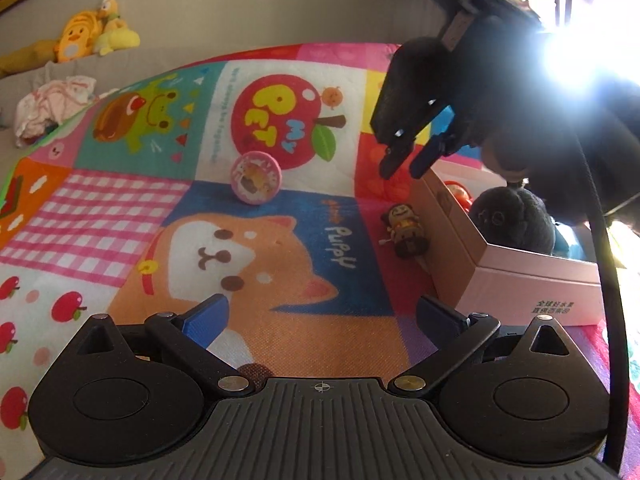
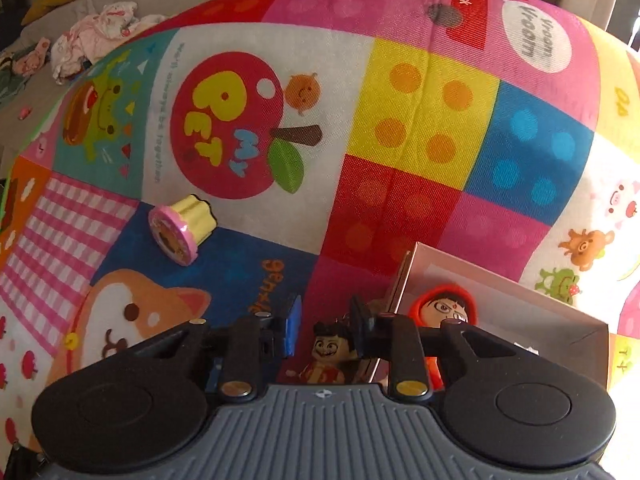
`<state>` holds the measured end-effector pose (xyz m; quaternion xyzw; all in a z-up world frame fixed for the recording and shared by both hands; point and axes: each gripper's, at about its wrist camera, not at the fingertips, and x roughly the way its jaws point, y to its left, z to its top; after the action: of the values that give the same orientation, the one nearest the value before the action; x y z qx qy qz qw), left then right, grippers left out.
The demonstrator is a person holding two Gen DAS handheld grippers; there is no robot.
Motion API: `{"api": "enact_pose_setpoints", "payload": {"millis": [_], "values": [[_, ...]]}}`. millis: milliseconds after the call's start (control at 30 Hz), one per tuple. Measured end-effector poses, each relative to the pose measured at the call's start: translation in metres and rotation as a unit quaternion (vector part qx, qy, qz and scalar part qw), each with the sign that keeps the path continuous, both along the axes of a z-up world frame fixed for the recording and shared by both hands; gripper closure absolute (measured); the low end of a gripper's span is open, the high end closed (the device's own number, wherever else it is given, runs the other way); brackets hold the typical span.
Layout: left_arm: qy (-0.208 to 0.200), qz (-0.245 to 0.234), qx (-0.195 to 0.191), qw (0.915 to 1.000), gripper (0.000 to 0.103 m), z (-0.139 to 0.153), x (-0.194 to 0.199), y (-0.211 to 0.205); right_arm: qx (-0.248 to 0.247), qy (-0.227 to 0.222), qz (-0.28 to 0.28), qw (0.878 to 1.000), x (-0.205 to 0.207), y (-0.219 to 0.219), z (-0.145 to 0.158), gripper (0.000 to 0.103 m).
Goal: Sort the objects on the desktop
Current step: 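Reach the right gripper to the pink-and-yellow round toy and close on it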
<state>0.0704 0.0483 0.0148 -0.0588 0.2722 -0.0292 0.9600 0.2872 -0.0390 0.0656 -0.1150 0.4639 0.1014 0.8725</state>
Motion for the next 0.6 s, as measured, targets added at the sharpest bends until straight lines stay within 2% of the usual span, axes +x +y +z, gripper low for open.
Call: {"api": "enact_pose_setpoints", "payload": {"millis": [167,267,400,500,567,600], "values": [[0.022,-0.008,-0.001,0.9997,0.000,-0.002,0.003,0.001,-0.044,0.020,0.006,0.999,0.017,0.011,-0.021,0.079],[0.024,-0.011,-0.003,0.9996,0.000,-0.003,0.002,0.002,-0.049,0.035,0.017,0.998,0.014,0.011,-0.024,0.079],[0.024,-0.025,0.003,0.9994,0.000,-0.002,0.001,-0.002,-0.014,0.085,0.038,0.996,-0.002,0.009,-0.019,0.079],[0.027,-0.030,0.001,0.9992,0.000,-0.002,0.001,-0.002,-0.015,0.111,0.076,0.991,-0.028,0.012,-0.016,0.078],[0.034,-0.032,-0.003,0.9989,0.000,-0.002,0.002,-0.001,0.003,0.133,0.104,0.986,-0.041,0.010,-0.008,0.078],[0.040,-0.034,-0.006,0.9986,0.000,-0.003,0.003,-0.001,0.015,0.121,0.112,0.986,-0.047,0.009,0.001,0.078]]}}
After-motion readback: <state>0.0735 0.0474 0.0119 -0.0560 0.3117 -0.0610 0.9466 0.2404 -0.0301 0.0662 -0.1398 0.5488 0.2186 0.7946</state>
